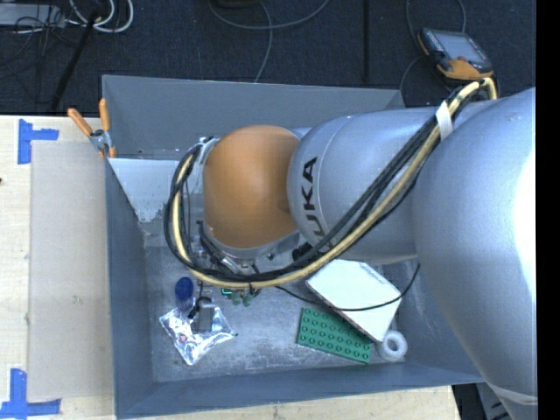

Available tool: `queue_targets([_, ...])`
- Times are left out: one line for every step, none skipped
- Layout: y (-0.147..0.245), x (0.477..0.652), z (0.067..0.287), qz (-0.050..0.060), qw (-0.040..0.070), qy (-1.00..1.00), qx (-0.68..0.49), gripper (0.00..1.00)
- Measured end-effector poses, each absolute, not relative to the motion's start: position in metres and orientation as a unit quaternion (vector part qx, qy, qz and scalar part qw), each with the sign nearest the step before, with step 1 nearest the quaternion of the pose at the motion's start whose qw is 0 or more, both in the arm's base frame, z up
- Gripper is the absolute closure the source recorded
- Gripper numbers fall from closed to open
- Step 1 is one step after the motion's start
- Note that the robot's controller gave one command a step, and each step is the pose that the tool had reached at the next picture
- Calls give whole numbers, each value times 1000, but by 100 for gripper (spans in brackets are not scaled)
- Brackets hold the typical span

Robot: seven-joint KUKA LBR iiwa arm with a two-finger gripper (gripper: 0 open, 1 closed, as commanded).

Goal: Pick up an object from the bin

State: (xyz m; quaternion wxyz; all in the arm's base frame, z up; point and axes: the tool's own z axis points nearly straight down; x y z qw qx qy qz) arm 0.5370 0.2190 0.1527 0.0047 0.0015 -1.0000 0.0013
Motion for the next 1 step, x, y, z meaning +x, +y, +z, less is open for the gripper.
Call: queue_targets([212,549,73,-1,-6,-990,144,0])
